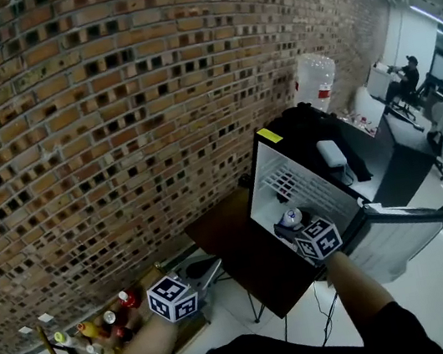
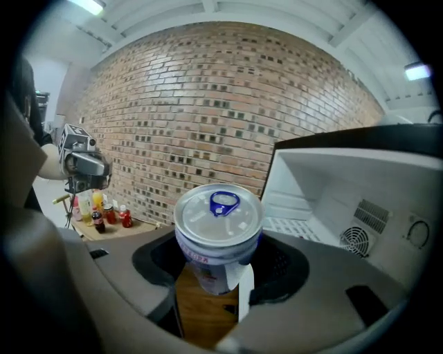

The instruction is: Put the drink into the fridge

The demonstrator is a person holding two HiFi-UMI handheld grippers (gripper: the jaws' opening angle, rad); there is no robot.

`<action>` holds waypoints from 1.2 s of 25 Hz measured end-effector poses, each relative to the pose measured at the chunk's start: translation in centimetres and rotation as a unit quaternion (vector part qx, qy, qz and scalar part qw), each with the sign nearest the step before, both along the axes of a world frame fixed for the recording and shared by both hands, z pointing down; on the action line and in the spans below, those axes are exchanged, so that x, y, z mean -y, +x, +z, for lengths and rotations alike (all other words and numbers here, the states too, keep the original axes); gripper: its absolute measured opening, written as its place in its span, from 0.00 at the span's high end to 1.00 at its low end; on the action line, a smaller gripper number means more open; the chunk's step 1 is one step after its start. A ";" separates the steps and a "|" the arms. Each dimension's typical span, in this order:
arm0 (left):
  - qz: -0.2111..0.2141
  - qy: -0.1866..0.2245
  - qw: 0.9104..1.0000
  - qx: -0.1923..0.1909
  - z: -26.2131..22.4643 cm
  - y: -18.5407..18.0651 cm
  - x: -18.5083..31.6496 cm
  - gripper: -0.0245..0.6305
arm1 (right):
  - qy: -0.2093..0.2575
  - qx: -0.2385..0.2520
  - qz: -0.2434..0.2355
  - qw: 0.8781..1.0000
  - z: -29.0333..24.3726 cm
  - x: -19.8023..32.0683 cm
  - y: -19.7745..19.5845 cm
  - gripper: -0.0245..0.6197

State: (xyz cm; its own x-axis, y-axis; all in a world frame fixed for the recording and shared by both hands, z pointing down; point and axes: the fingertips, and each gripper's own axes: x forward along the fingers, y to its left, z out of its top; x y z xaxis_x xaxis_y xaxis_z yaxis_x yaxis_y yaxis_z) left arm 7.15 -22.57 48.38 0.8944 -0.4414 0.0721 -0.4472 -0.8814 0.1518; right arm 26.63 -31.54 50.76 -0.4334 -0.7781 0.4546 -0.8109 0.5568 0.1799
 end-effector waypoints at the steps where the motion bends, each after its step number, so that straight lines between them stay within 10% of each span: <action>1: 0.006 0.003 1.000 0.001 -0.2 0.7 0.4 0.97 | 0.001 -0.002 0.012 1.000 -0.2 0.4 1.1 0.58; 13: 0.067 0.018 0.998 0.007 -1.2 7.2 2.2 0.97 | 0.036 -0.015 0.132 0.991 -1.7 5.4 9.5 0.58; 30: 0.051 0.008 0.998 0.027 0.4 4.5 3.8 0.97 | 0.043 -0.004 0.214 0.976 0.2 10.3 13.8 0.57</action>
